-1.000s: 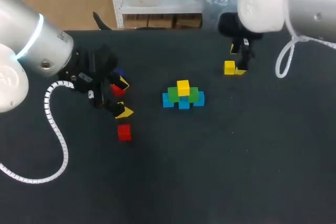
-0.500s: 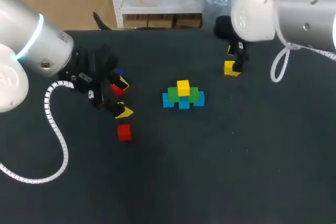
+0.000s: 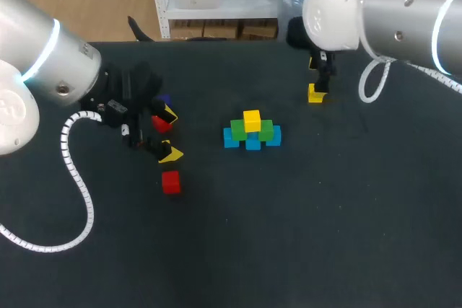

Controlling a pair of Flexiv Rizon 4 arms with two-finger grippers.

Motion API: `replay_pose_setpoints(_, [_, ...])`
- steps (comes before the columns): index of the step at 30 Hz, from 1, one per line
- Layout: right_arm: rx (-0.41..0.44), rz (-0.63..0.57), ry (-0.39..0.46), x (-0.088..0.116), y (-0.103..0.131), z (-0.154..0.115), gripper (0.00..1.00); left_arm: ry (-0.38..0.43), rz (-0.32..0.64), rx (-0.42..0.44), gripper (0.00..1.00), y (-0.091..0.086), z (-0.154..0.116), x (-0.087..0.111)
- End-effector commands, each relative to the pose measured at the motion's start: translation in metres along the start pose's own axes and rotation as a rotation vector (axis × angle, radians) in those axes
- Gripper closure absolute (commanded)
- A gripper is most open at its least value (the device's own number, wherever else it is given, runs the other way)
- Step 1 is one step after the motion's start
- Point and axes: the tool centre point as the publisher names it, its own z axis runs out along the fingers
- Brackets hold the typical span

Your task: Place the blue cubes, place green cubes on the blue cubes, place the yellow cubes on the green cubes, then place the red cubes on the yellow cubes, and place purple cube on the red cubes.

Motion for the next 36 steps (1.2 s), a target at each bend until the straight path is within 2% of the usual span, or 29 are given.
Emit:
replay_pose_setpoints(1, [-0.028, 0.016, 0.006, 0.003, -0.012, 0.007, 0.0, -0.006, 0.003, 0.001, 0.0, 0.0, 0.0, 0.002])
replay_pose_setpoints(7, [-0.038, 0.027, 0.01, 0.008, -0.013, 0.01, 0.0, -0.006, 0.003, 0.001, 0.0, 0.0, 0.0, 0.002])
replay_pose_setpoints(36, [-0.07, 0.022, 0.01, 0.006, -0.006, 0.029, 0.0, -0.006, 0.003, 0.001, 0.0, 0.0, 0.0, 0.002])
